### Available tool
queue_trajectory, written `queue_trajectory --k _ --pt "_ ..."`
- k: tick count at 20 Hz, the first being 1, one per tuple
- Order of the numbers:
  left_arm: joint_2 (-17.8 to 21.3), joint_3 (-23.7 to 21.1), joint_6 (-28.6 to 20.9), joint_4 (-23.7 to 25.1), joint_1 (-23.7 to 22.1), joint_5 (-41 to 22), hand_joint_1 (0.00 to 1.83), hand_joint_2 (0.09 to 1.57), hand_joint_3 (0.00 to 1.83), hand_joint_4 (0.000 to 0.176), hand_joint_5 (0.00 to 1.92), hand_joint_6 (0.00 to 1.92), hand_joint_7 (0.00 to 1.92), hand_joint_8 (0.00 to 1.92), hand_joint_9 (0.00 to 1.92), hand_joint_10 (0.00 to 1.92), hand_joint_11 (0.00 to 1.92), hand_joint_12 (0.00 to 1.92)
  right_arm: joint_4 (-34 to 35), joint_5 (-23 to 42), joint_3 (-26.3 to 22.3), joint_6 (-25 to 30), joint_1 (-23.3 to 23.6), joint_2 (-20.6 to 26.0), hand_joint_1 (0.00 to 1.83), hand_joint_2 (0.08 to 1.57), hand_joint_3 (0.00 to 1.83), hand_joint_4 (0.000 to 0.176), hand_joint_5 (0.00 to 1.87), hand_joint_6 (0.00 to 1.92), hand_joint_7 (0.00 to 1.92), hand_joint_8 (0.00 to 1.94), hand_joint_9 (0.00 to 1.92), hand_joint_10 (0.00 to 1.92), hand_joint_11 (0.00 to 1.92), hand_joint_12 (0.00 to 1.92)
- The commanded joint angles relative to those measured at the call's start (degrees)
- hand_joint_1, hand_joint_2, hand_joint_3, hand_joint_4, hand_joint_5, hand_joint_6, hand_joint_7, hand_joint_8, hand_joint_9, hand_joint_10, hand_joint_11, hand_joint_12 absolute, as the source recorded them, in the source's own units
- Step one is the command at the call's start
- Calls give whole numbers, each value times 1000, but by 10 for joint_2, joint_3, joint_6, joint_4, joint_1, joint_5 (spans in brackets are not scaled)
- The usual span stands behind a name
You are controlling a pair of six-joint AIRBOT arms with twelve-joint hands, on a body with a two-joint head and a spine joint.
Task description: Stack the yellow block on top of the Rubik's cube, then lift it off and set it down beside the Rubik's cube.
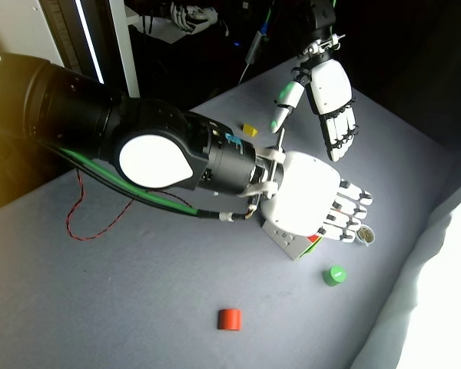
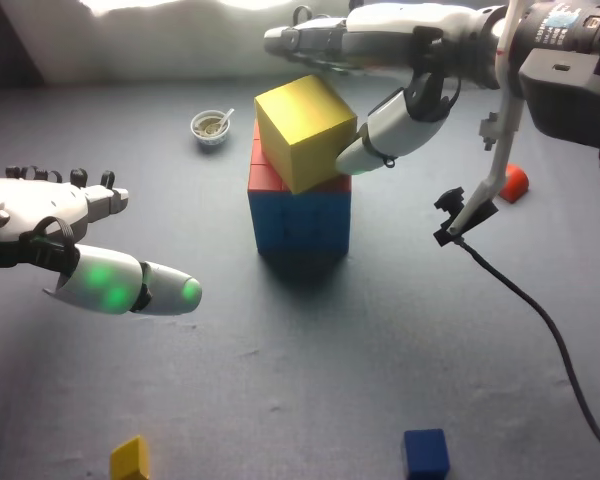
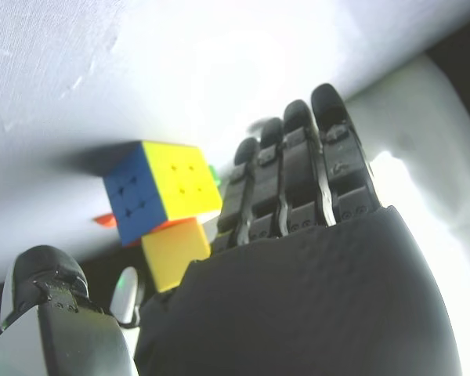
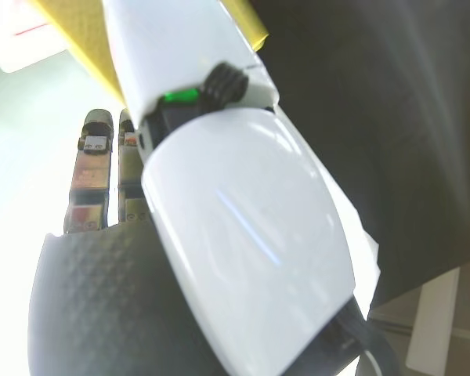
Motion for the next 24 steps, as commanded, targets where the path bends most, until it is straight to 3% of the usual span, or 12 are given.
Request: queue_trajectory --k 1,3,7,11,15,21,24 --pt "9 1 -2 21 -8 -15 136 861 7 0 8 0 28 3 64 4 0 259 5 70 0 3 5 6 1573 1032 7 0 0 0 0 0 0 0 0 0" --pt "5 1 -1 21 -15 -17 148 842 0 0 45 4 83 5 116 5 0 383 5 70 0 3 8 6 1578 1048 14 0 0 0 0 0 0 0 0 0" --pt "-2 -3 0 16 -24 -31 133 845 2 0 40 1 80 0 110 0 0 374 -27 73 -1 3 16 6 1598 1038 8 0 0 0 0 0 0 0 0 0" --pt "-2 -6 3 13 -26 -33 108 855 1 0 33 1 83 1 119 3 0 366 -110 73 -11 25 15 6 1578 1059 16 0 0 0 0 0 0 0 0 0" --pt "-2 -6 10 10 -24 -33 144 861 3 0 19 2 65 2 94 1 0 296 -128 80 -16 28 5 5 1558 1054 12 0 0 0 0 0 0 0 0 0" --pt "-2 -5 12 11 -24 -33 156 841 0 0 92 0 141 1 173 2 0 461 -203 108 -21 55 -10 4 1544 1078 19 0 0 0 0 0 0 0 0 0" --pt "-2 -6 12 13 -25 -33 106 860 5 0 34 0 69 1 102 0 0 336 -229 112 -21 58 -15 4 1564 1066 12 0 0 0 0 0 0 0 0 0"
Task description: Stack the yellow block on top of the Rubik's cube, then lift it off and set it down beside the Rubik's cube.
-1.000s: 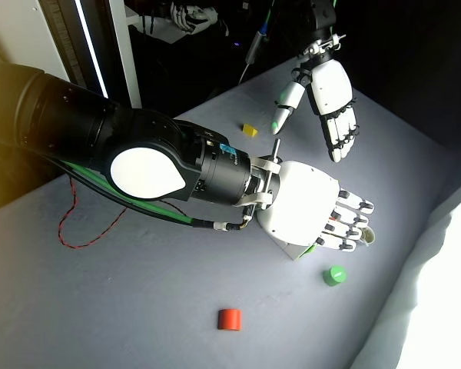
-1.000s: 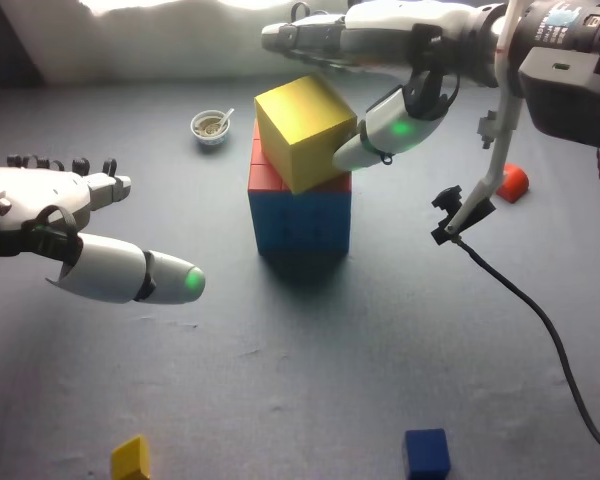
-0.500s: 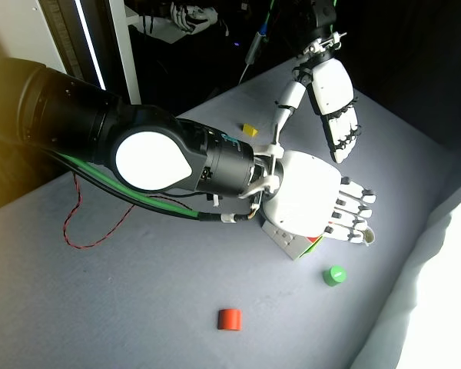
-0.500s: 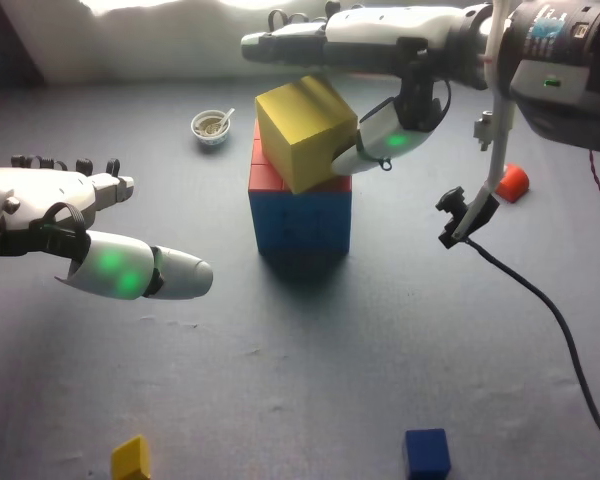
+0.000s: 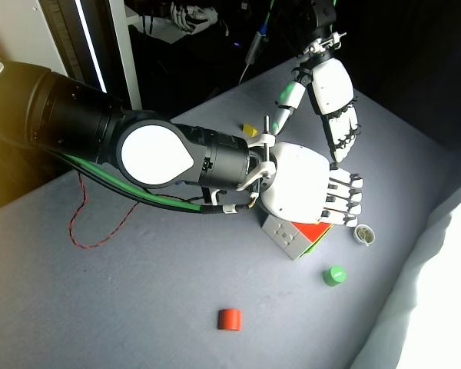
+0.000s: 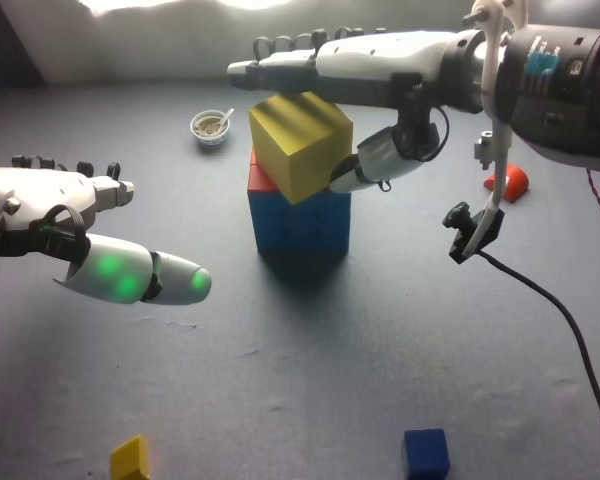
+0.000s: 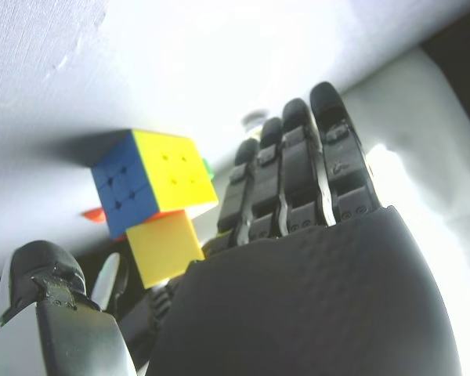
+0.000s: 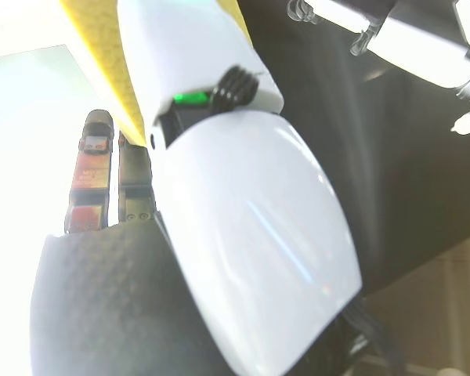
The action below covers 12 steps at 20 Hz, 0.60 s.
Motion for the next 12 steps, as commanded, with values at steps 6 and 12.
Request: queue_trajectory --k 6,12 --pt "6 0 1 26 -5 -10 122 863 5 0 7 0 49 6 82 6 0 245 -14 53 -2 5 -7 9 1526 1087 16 0 0 0 0 0 0 0 0 0" --pt "6 0 1 26 -6 -11 159 849 3 0 67 2 99 2 126 1 0 396 -24 62 14 5 -7 11 1121 1362 0 0 453 1418 661 1208 518 430 0 1671"
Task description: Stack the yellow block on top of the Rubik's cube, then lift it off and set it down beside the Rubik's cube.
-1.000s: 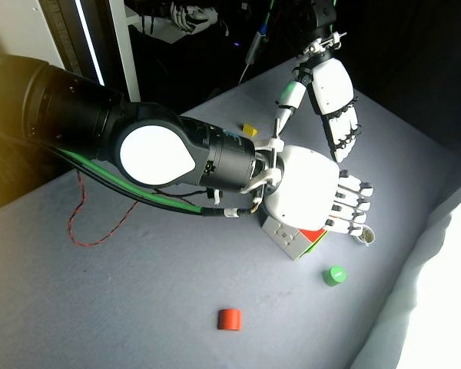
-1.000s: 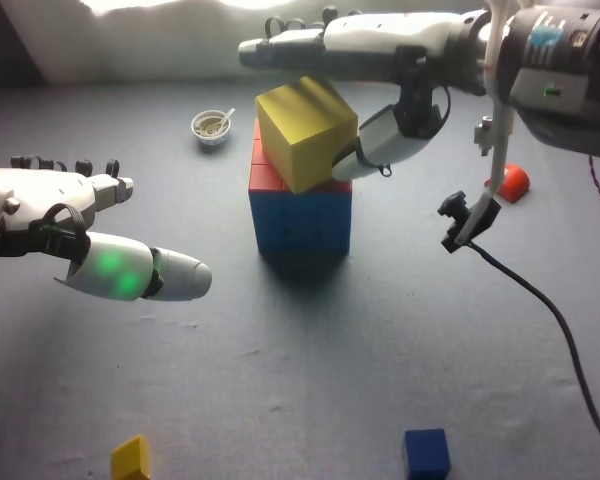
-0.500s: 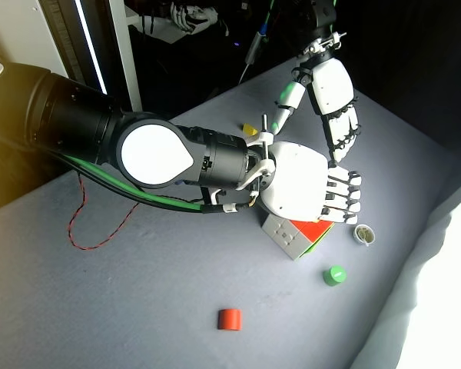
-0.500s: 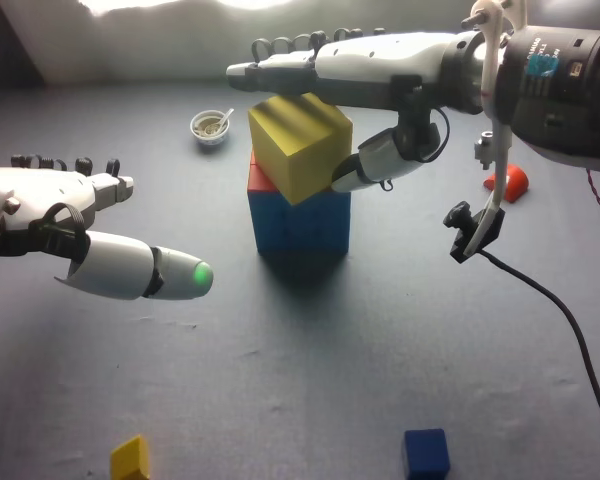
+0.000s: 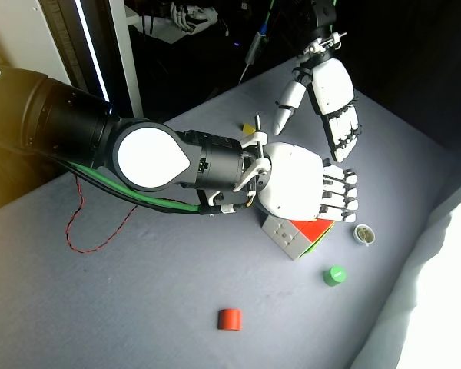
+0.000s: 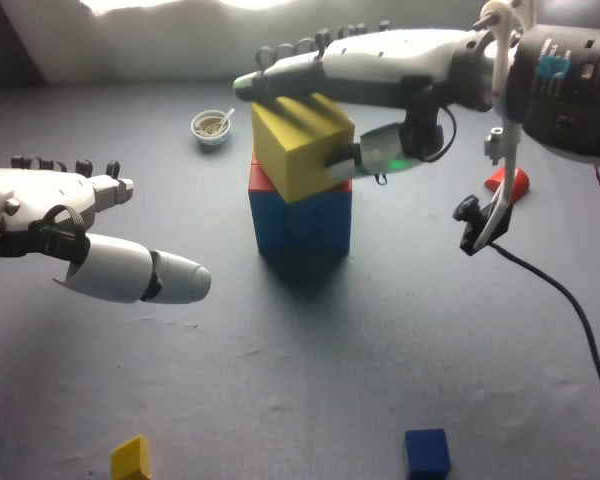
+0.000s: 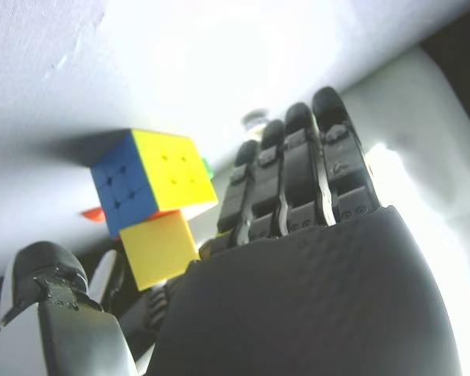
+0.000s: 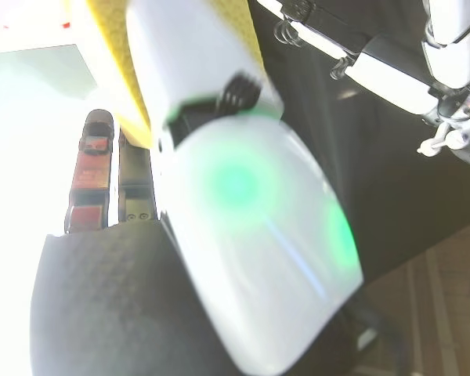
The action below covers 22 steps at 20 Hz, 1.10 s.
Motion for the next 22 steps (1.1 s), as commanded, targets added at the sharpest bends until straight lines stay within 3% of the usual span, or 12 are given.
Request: queue_trajectory --k 1,2,5,8,9,13,15,18,19,21,22 --pt "6 0 1 26 -7 -10 150 847 2 0 49 2 81 2 111 1 0 347 5 29 2 4 1 7 1245 1364 0 0 445 1656 668 1457 412 1529 49 1796" --pt "6 1 1 26 -7 -11 156 853 3 0 34 2 77 1 101 1 0 309 3 30 3 4 1 7 1283 1341 0 0 468 1631 708 1493 451 1688 102 1849" --pt "5 2 1 26 -10 -11 230 843 0 0 19 2 75 8 96 7 0 290 -1 32 6 4 2 7 1310 1295 0 0 544 1546 734 1415 567 1655 235 1801" --pt "5 2 1 26 -11 -11 208 863 5 0 26 1 74 2 86 4 0 276 -1 41 7 4 8 9 1309 1298 3 0 525 1548 743 1437 548 1667 188 1820" --pt "5 2 1 26 -11 -11 183 862 1 0 50 0 108 1 124 2 0 373 -1 53 7 5 10 12 1312 1293 0 0 548 1525 752 1422 552 1660 201 1820" --pt "5 3 1 26 -13 -11 119 855 0 0 73 1 111 3 144 3 0 428 0 63 6 15 26 28 1310 1297 1 0 533 1543 749 1435 536 1661 211 1797" --pt "5 4 1 26 -14 -11 92 871 4 0 37 1 69 1 107 1 0 364 0 63 0 32 29 43 1304 1314 0 0 508 1563 728 1487 506 1696 172 1836" --pt "5 4 1 26 -15 -11 159 858 0 0 61 3 110 5 131 3 0 378 -1 63 -42 58 26 85 1307 1306 0 0 516 1550 726 1473 537 1674 227 1810" --pt "5 4 1 26 -15 -12 183 879 6 0 29 3 84 4 101 3 0 298 -1 63 -66 59 18 103 1309 1303 0 0 524 1543 738 1458 537 1666 231 1806" --pt "6 4 1 26 -16 -12 189 871 1 0 45 0 101 2 118 2 0 339 -2 62 -111 59 1 136 1303 1318 1 0 486 1586 720 1483 510 1705 180 1830" --pt "6 4 1 26 -17 -12 173 883 5 0 8 0 64 4 83 2 0 262 -2 62 -136 60 -10 154 1302 1317 0 0 493 1579 725 1480 505 1704 153 1828"
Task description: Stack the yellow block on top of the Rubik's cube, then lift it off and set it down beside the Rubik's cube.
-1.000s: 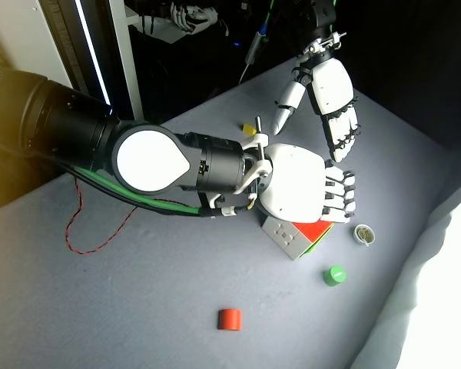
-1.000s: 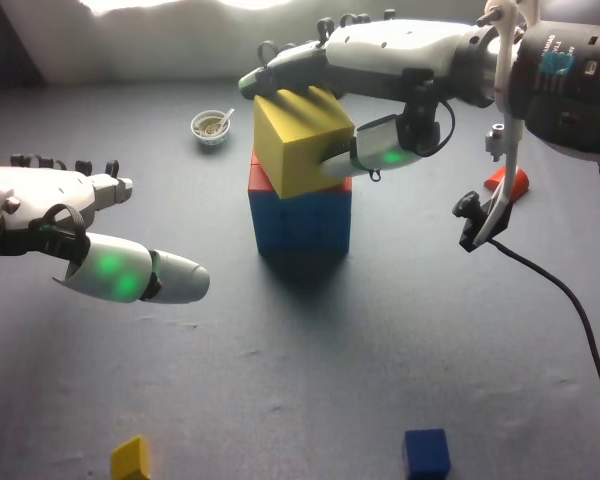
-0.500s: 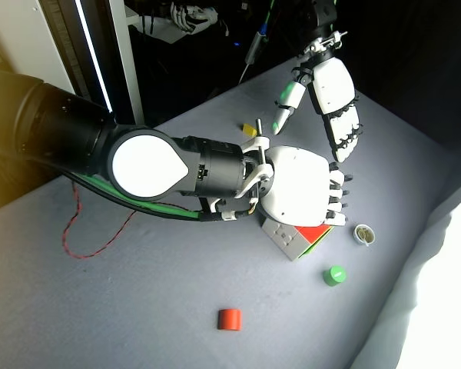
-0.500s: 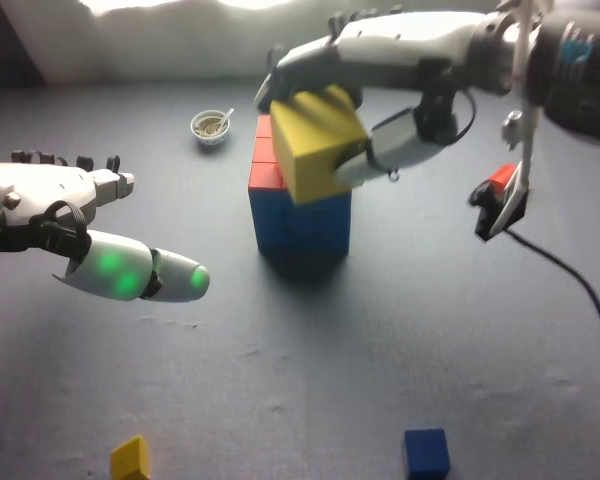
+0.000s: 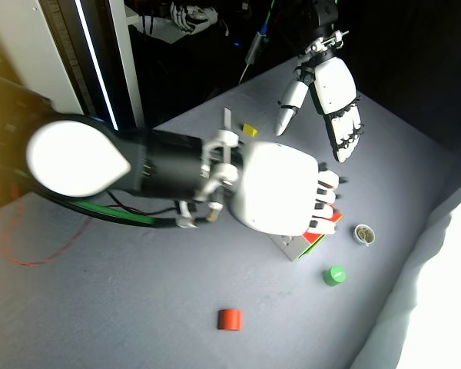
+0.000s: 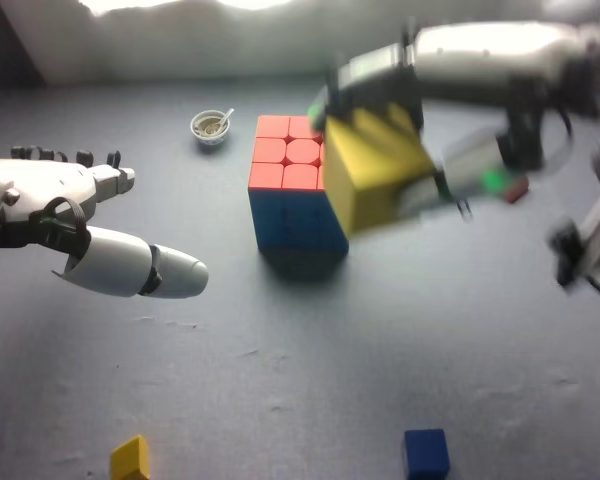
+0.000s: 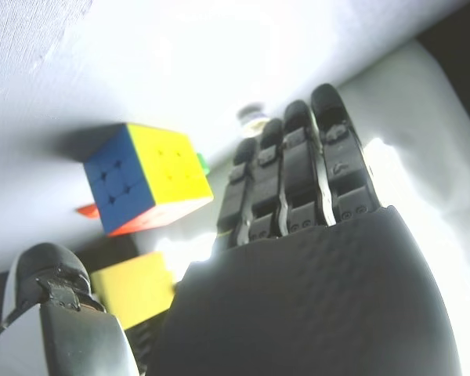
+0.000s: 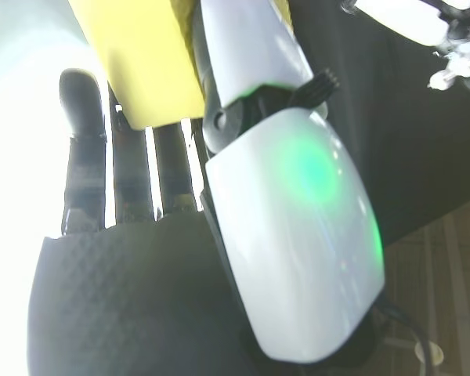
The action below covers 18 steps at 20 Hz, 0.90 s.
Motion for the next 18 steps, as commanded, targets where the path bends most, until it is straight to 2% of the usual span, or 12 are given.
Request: queue_trajectory --k 1,2,5,6,9,11,12,13,14,16,17,18 --pt "6 3 0 25 -7 -11 172 884 1 0 28 0 93 0 108 0 0 330 15 46 -14 5 0 17 1299 1323 1 0 477 1590 715 1498 497 1719 158 1843" --pt "6 3 0 25 -7 -12 205 869 0 0 57 4 113 3 122 2 0 378 15 41 -31 3 -9 28 1300 1322 0 0 485 1585 714 1497 499 1719 166 1850" --pt "6 3 0 25 -8 -12 173 872 0 0 54 1 111 0 119 0 0 370 15 21 -69 -13 -30 46 1302 1318 0 0 504 1569 714 1494 507 1709 187 1846" --pt "6 3 0 25 -8 -12 148 875 0 0 73 1 128 1 139 1 0 428 15 12 -77 -25 -36 46 1303 1316 0 0 504 1571 715 1488 513 1702 185 1832" --pt "6 3 1 25 -9 -12 145 888 3 0 29 0 94 1 110 0 0 329 16 -12 -93 -45 -55 43 1304 1310 1 0 523 1556 718 1488 516 1685 212 1828" --pt "6 3 1 23 -9 -12 143 889 3 0 21 0 86 1 102 0 0 313 100 -12 -91 -121 -69 34 1304 1311 1 0 525 1556 715 1493 515 1686 212 1828" --pt "6 3 1 23 -9 -12 143 890 3 0 21 0 85 1 101 0 0 312 118 -11 -86 -140 -73 27 1304 1311 1 0 525 1556 714 1494 515 1686 212 1828" --pt "6 3 1 23 -10 -12 149 875 1 0 67 1 116 1 129 0 0 431 128 -8 -82 -152 -77 20 1305 1311 0 0 520 1550 725 1485 510 1697 204 1822" --pt "6 4 1 23 -10 -12 143 883 4 0 39 1 84 3 94 1 0 375 147 -1 -78 -171 -81 14 1305 1311 0 0 527 1544 724 1487 507 1696 204 1822" --pt "6 4 1 23 -10 -13 166 884 2 0 45 2 105 6 122 7 0 350 257 26 -75 -287 -90 7 1302 1317 0 0 499 1578 722 1477 506 1705 201 1828" --pt "6 4 1 23 -10 -13 168 875 0 0 53 3 118 6 134 7 0 368 287 40 -75 -319 -94 5 1308 1304 0 0 529 1539 746 1442 523 1685 213 1829" --pt "6 4 1 23 -10 -13 167 887 3 0 52 1 113 2 124 1 0 358 289 44 -74 -319 -97 3 1304 1312 1 0 522 1562 727 1470 501 1704 191 1836"
